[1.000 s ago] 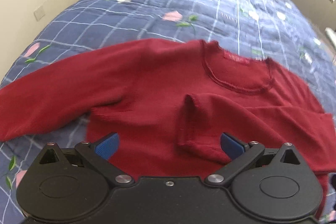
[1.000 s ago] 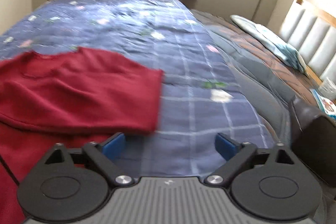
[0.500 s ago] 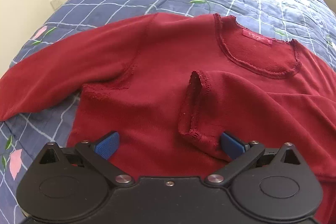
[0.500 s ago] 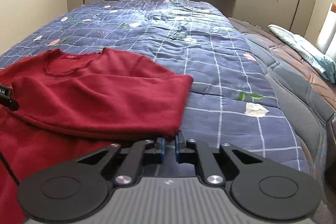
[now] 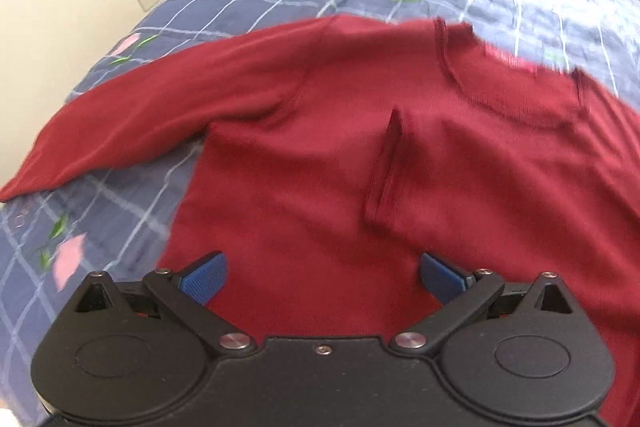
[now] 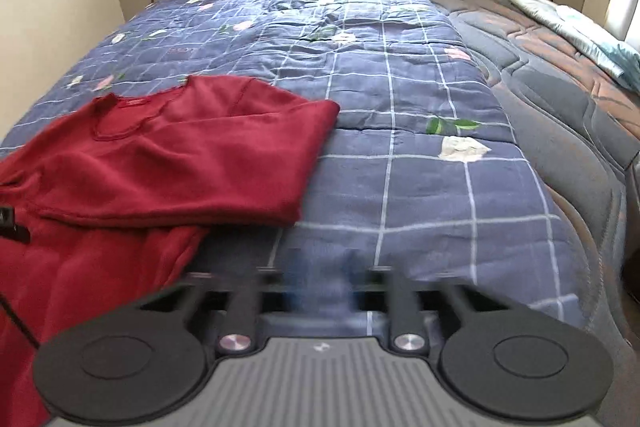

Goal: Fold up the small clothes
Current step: 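Open the right gripper to release the folded sleeve and withdraw, then move the left gripper to the cuff of the unfolded sleeve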

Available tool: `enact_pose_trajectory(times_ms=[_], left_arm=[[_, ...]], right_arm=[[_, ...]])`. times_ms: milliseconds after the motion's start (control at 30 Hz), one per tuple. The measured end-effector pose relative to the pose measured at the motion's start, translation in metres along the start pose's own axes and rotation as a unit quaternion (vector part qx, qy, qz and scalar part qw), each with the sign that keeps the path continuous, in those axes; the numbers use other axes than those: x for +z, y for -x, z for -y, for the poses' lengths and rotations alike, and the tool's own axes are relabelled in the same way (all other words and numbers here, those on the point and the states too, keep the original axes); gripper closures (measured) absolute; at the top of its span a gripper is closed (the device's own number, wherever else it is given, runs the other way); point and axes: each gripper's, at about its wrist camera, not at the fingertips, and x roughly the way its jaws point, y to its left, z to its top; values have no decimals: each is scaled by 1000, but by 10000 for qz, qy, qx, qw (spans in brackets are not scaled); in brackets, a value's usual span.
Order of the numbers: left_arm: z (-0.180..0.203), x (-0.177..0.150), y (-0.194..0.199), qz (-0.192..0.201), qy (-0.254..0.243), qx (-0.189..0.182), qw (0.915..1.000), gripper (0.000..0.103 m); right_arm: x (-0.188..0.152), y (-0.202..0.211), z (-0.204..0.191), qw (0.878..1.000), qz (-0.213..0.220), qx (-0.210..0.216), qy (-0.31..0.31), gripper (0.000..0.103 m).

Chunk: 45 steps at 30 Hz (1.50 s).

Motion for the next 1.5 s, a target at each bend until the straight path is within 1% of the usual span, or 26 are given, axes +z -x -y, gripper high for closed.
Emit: enact_pose_trajectory(times_ms=[67,100,133,200,267,333,367,433,533,600,667,767,933,1000,1067,1133,1233,1300,1500], left_arm=[[-4,-11,13,-98,-101,123,9998,1],[-7,-18,24,-150,-102,171,9997,1],[-12,-23,35,-202,-74,180,9996,1],[-26,-35,65,-314,129,185,9993,1],[-42,-44,98,-433,429,123,9981,1],[-59,-51,134,-574,714,-41,9958,1],[-69,-54,155,-614,791,-110,9949,1],[-84,-59,188,-616,849,-58,9945,1],[-104,-67,230,-513,735,28,9960,1],[-119,-74,250,-377,741,198,9963,1],[-135,-77,259,-329,942,320,9945,1],[-159,-79,265,-302,1395,367,9891,1],[-191,-80,273,-228,1917,510,9799,1],[-206,-79,273,-250,2242,616,9723,1],[-218,-77,272,-235,2507,552,9662,1],[-228,-74,270,-228,2634,545,9629,1],[-239,-68,263,-197,2692,573,9612,1],[-245,-64,255,-227,2725,529,9604,1],[-270,-43,212,-284,2754,213,9607,1]], right_arm=[[2,24,-4,9998,-145,146,21,30],[3,35,-8,9994,-258,207,64,17],[4,48,-13,9989,-360,253,127,6],[8,67,-26,9978,-538,315,228,0],[13,82,-42,9955,-822,364,296,0],[15,89,-60,9922,-1125,450,291,0],[16,90,-70,9901,-1277,519,280,0],[17,90,-90,9860,-1481,708,294,0],[24,93,-122,9826,-1460,965,626,0],[30,94,-137,9807,-1391,1107,820,0],[37,94,-151,9789,-1321,1199,996,0],[42,92,-168,9777,-1208,1288,1135,0],[45,88,-193,9722,-1322,1437,1295,0],[45,89,-199,9705,-1340,1487,1341,0],[45,89,-206,9697,-1300,1548,1369,0],[46,87,-212,9706,-1264,1520,1373,0],[49,84,-218,9737,-1205,1421,1311,0],[52,83,-222,9763,-1141,1352,1247,0],[60,80,-243,9855,-1026,949,963,0]])
